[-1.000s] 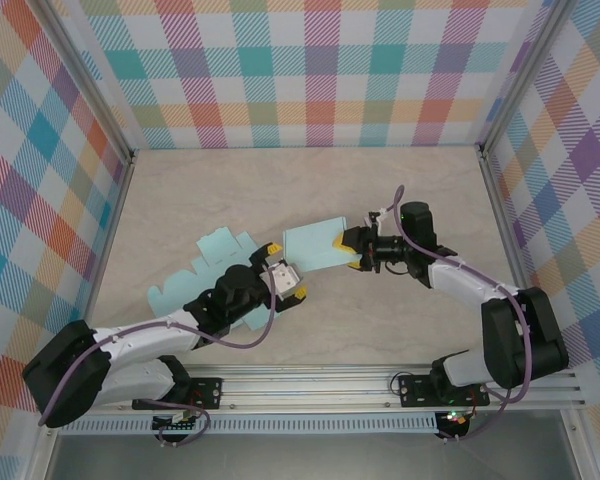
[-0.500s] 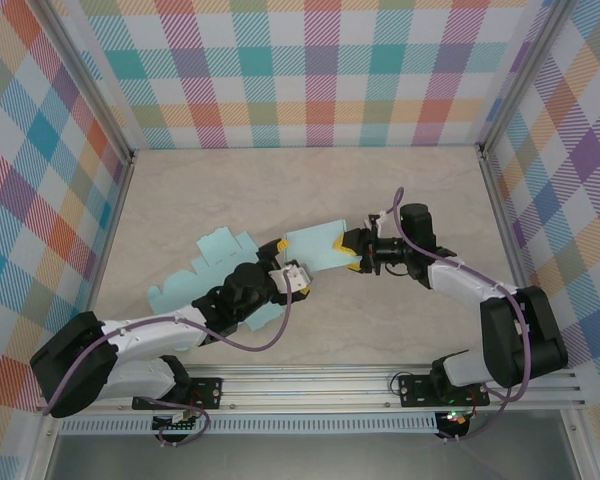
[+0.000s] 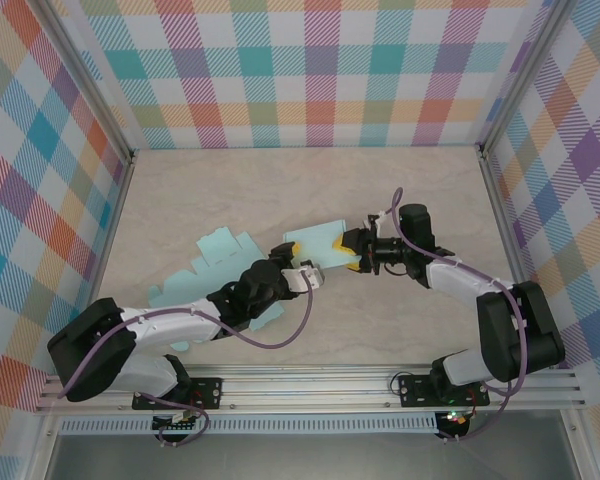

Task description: Fold the paper box

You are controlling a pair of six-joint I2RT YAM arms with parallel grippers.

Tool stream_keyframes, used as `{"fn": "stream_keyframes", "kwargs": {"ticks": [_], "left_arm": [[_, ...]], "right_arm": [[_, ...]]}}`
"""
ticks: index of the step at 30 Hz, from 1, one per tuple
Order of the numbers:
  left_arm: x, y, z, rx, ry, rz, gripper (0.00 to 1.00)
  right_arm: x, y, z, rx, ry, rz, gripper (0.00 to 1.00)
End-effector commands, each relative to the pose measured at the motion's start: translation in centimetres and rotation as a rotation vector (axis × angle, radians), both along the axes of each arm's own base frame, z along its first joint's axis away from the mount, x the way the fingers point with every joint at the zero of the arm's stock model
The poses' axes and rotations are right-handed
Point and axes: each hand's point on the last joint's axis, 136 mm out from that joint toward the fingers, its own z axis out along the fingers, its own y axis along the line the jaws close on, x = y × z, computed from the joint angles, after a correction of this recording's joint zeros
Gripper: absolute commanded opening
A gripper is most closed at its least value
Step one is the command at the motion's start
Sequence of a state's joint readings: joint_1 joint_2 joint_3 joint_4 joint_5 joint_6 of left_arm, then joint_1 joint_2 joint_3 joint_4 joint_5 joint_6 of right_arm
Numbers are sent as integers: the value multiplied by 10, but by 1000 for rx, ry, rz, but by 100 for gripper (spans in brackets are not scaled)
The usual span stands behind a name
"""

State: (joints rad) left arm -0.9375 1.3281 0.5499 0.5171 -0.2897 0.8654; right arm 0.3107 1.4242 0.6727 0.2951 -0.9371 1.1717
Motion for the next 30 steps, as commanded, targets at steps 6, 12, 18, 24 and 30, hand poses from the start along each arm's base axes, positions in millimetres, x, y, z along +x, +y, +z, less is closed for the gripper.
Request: {"fn": "stream_keyframes", "kwargs": {"ticks": [6,12,18,24,30], "left_arm": [[-1,0,14,15,11,7,44],[-11,3,10,60,69,-22,42],[-23,11,5,119,188,-39,31],[-37,21,-7,167,403,-71,30],[-37,32,-26,246,621,-34,30]], "right_arm": [[-6,2,-8,8,20,26,44],[-7,-2,-3,-15,-29,12,58],[-2,-21,14,-93,-140,-82,74],[-3,-49,31,-246,-264,-195,81],[-9,-76,45,-412,-386,-269,79]]}}
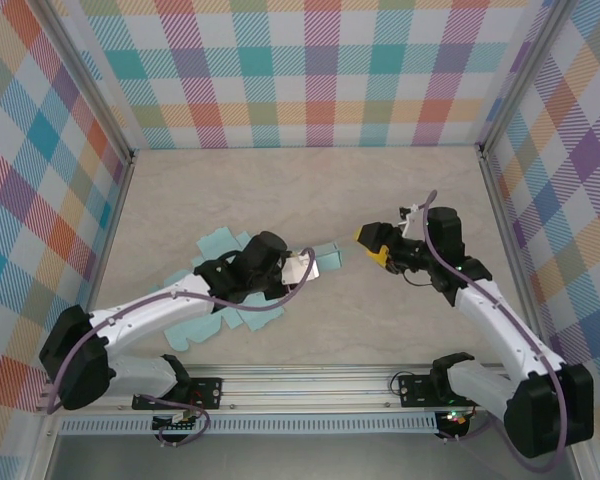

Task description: Fold the paper box

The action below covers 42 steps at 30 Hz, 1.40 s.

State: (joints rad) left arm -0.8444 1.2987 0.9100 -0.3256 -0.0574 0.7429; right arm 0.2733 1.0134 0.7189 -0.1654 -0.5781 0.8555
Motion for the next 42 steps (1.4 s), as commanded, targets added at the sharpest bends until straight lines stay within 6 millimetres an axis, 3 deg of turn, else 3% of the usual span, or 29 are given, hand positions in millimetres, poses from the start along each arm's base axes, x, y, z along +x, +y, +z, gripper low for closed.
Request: {"fn": "stream_keyframes", "kwargs": {"ticks": [1,6,13,18,22,36,42], "left_arm": [[-13,10,-25,74,200,17,30],[-1,-2,-36,54,343,37,30],[17,-13,-49,60,467,40,34],[28,-17,-51,67,479,44,43],[41,-19,-45,56,453,54,60],[65,-20,-43,67,418,91,65],[66,-22,-26,34,390,88,87]], "right_arm": [[-1,-19,-2,-143,-63,-48,78],[1,-17,-3,-207,-98,22,69],[13,-7,-15,-245,-149,116,66],[28,-3,-25,-287,-175,153,66],[43,-2,-29,-322,-186,166,68],[70,9,-32,-351,-202,225,67],[80,10,-35,-378,-205,244,65]]}}
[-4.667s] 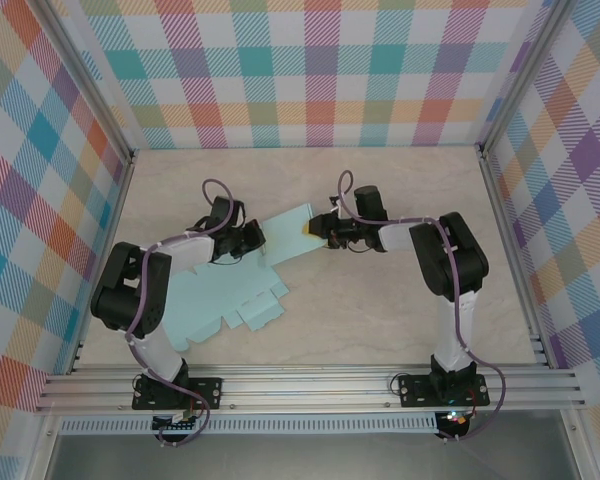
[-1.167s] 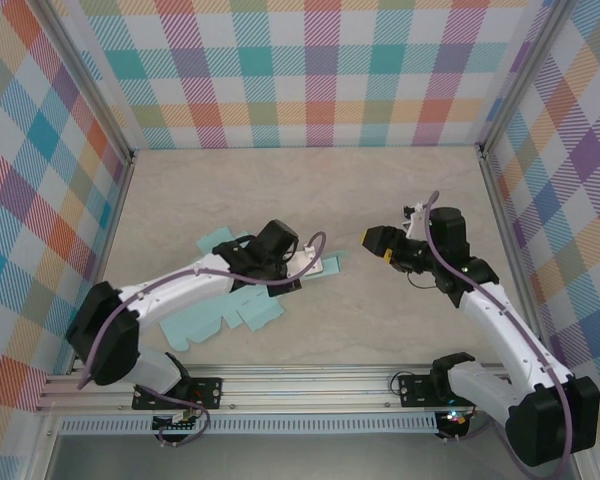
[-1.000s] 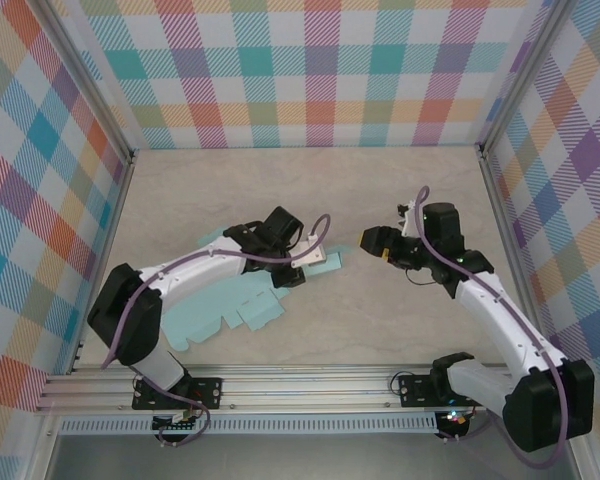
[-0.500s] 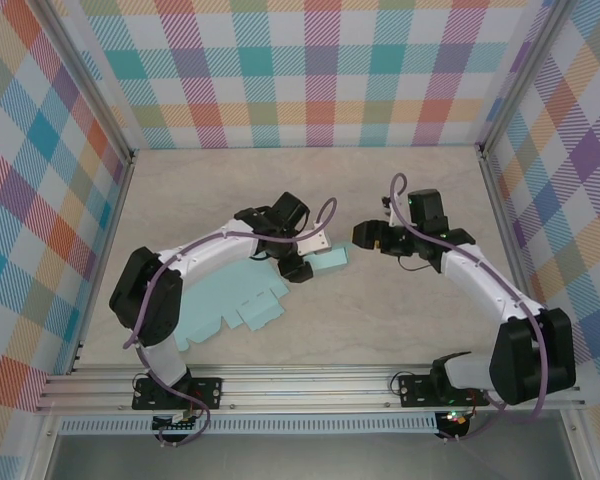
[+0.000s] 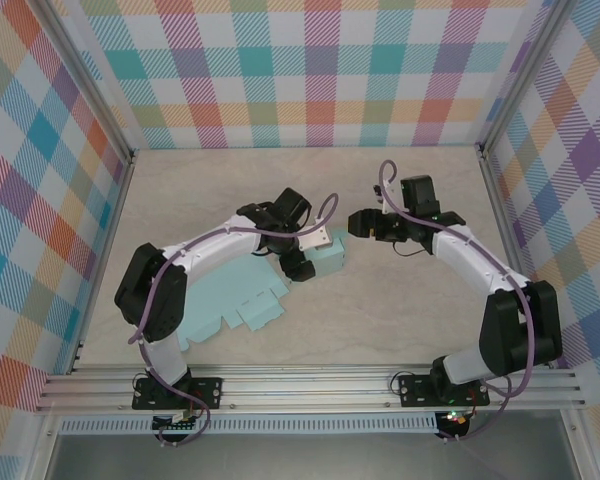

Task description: Fold the paper box

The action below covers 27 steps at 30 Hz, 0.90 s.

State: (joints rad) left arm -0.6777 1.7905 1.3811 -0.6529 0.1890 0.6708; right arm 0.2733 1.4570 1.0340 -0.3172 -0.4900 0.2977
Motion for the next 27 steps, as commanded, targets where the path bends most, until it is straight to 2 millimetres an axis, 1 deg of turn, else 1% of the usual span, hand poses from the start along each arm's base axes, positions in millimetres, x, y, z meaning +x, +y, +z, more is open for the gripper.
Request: {"fn": "stream_keyframes", "kwargs": {"ticks": [1,3,6,8,11,13,14,15,17,20,23,24,26,27], "left_arm": [[8,0,27,-38,-46,13,91],[10,0,37,-57,-71,32,100],[14,5,58,-97,-123,96,100],[17,12,72,-122,-159,175,100],[21,33,91,-151,-190,380,100],[26,61,100,-154,-219,617,100],[24,71,102,-163,-214,711,100],[19,77,101,-193,-192,780,100],[9,77,98,-289,-133,856,100],[-4,69,87,-418,-32,913,100],[-12,72,79,-463,-46,934,100],[-13,73,77,-471,-61,938,98],[-17,72,76,-478,-86,928,87],[-17,71,76,-472,-104,921,85]], "right_arm": [[6,0,10,-20,-43,28,65],[7,-2,12,-38,-54,27,65],[5,-6,15,-73,-78,31,64],[3,-9,18,-100,-100,37,63],[-3,-9,19,-161,-133,76,63],[-8,-9,15,-239,-146,110,63],[-10,-8,13,-277,-155,124,63],[-11,-8,10,-321,-163,138,63],[-12,-6,6,-371,-179,162,63],[-14,1,3,-397,-209,208,63],[-16,9,0,-442,-247,273,62],[-16,12,-1,-456,-260,290,62],[-15,16,-2,-467,-277,306,62],[-14,17,-2,-469,-279,313,62]]}}
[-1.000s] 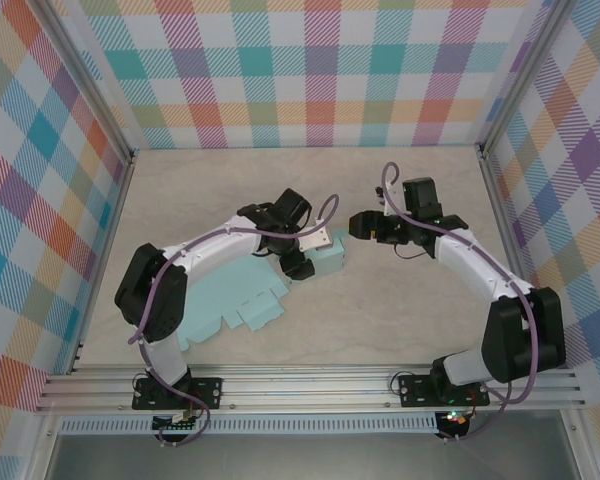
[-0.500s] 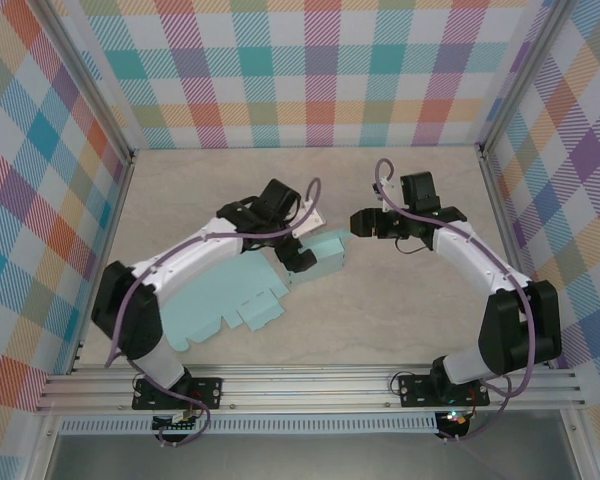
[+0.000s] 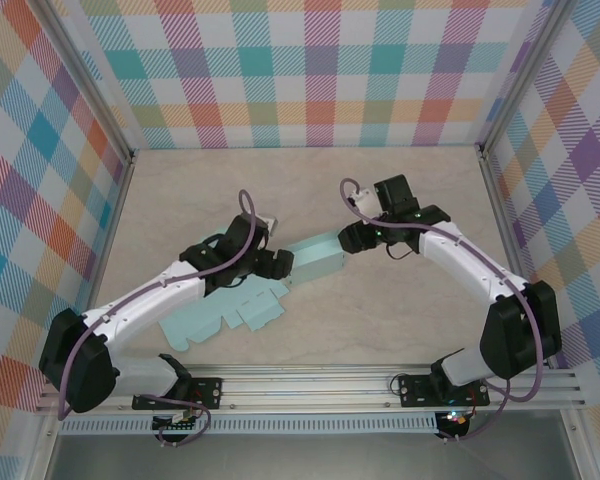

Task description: Fold the paper box

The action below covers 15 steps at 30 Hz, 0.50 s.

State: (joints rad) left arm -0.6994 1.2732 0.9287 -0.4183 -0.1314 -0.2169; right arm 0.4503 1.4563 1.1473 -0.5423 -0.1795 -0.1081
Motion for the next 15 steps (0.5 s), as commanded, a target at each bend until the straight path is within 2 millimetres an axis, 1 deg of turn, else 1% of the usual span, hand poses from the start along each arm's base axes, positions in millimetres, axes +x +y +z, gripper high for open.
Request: {"fn": "stream_keyframes", "kwargs": {"ticks": [1,6,11,13,15], "left_arm": [[9,-9,27,-71,-110,45,83],[15,-12,22,66,-115,39,80],[25,-19,15,147,-110,36,76],[28,-19,14,172,-112,43,71],[30,-19,13,185,-110,54,64]], "right_arm": [[7,5,2,-51,-47,61,62],[17,11,-3,-66,-43,83,62],[20,18,-7,-66,-24,111,62],[20,20,-8,-57,-23,119,62],[20,21,-8,-55,-19,122,62]]}}
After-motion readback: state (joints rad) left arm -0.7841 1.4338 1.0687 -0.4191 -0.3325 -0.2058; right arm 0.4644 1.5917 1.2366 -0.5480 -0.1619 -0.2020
